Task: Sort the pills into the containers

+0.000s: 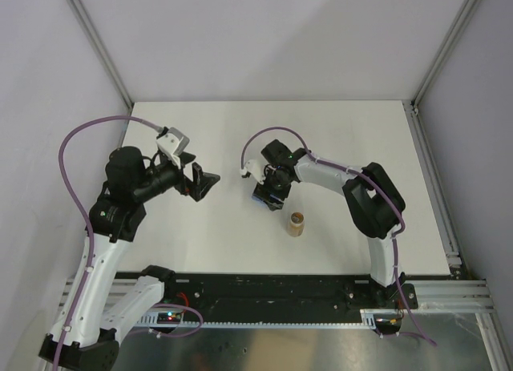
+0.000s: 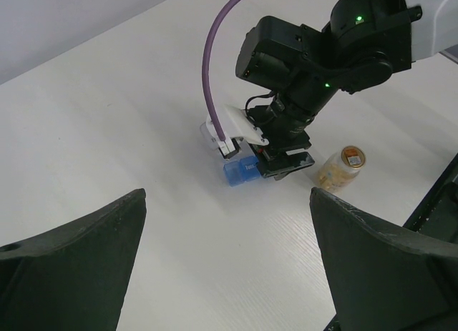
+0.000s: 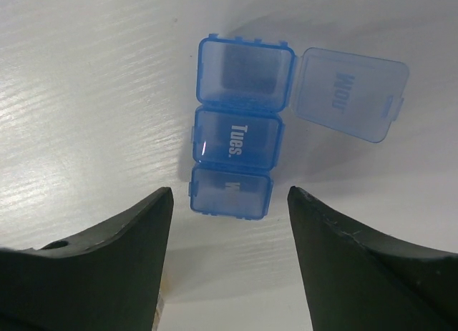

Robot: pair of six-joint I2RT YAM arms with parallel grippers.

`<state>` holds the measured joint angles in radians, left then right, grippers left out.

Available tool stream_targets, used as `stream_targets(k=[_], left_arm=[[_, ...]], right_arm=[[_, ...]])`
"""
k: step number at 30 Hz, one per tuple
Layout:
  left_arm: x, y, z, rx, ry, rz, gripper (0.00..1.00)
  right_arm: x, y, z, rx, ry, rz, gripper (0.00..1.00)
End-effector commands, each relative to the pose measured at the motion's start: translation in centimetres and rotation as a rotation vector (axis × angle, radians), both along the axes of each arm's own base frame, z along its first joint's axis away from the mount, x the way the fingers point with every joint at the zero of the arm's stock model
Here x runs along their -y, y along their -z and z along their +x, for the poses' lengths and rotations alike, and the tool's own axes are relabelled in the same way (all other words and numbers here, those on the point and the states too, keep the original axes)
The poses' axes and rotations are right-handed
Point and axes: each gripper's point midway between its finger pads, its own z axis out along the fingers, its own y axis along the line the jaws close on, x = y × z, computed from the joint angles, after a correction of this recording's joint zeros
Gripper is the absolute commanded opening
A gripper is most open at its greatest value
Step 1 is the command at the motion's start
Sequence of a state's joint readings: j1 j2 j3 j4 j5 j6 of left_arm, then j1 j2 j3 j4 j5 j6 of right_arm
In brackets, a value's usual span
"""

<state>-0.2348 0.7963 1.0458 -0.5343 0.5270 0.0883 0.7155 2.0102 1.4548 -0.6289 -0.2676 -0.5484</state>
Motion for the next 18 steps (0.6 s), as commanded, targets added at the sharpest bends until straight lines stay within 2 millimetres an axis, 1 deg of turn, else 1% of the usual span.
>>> stream_targets(k=[1,4,9,13,18], left_arm=[[-0.1,-0.6,0.0,0.047,0.007,0.009,1.0],[-0.3,-0.6,0.0,0.051,0.001,0.012,1.0],[-0.4,-0.8,0.0,0.06,-0.008,0.016,1.0],[-0.5,-0.7,0.1,0.06,-0.013,0.021,1.0],[-0.6,-0.3,0.3,0.058,-0.013,0.031,1.0]], right_arm=[[0.3,-2.1,0.2,0.03,0.011,0.019,0.73],[0.4,-3.8,0.0,0.045,0.015,0.037,0.76],[1.1,-7.8,-1.0,0.074,0.023,0.075,0.79],[2.3,-11.2,-2.3,0.099,0.042,0.097,0.81],[4.2,-14.4,-4.1,0.127,0.071,0.114,0.82]])
